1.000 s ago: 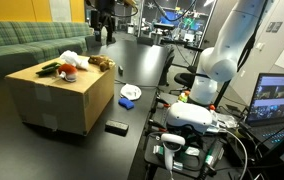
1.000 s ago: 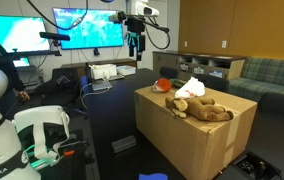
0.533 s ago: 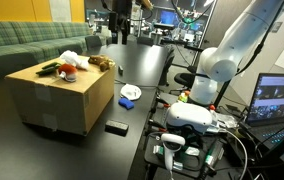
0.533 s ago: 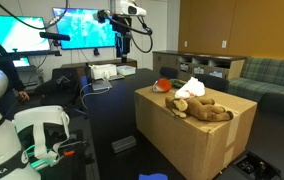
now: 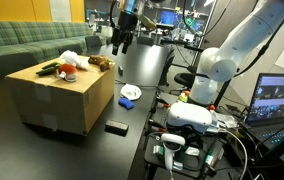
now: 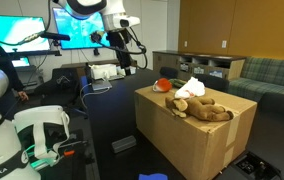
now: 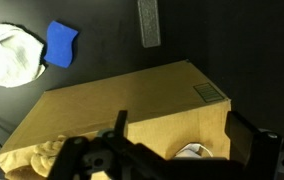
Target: Put the white towel on the table, the moose on the box, the blue sponge on the table, the white cloth on the box, the duster on the table, lastly, the turnip plushie on the box
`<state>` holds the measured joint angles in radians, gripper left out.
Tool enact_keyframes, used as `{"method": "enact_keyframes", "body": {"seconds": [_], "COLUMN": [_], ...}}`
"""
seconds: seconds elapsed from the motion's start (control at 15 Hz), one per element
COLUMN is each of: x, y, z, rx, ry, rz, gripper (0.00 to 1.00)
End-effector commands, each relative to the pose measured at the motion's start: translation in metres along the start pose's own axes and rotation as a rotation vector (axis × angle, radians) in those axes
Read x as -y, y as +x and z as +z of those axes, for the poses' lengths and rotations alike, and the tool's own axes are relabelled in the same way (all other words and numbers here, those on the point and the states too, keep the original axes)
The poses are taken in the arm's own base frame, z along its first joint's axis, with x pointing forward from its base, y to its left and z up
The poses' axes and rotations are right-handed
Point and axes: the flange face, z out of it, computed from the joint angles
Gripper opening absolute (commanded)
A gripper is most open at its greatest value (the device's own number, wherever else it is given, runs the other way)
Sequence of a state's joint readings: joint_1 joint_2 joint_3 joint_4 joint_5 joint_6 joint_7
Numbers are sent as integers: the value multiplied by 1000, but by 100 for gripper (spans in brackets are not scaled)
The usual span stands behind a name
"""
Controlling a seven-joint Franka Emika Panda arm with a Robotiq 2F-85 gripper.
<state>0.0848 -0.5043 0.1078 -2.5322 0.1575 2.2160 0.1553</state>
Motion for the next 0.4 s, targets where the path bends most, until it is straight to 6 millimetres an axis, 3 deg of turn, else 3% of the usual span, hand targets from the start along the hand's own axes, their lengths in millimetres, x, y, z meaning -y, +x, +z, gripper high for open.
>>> {"method": "enact_keyframes", "body": {"seconds": [0.0, 0.33], "x": [-9, -8], "y": [-17, -19], "z": [9, 21], "rx": [-92, -47], "ry": [-25, -17], "rz": [-1, -6], "gripper": [100, 100]}}
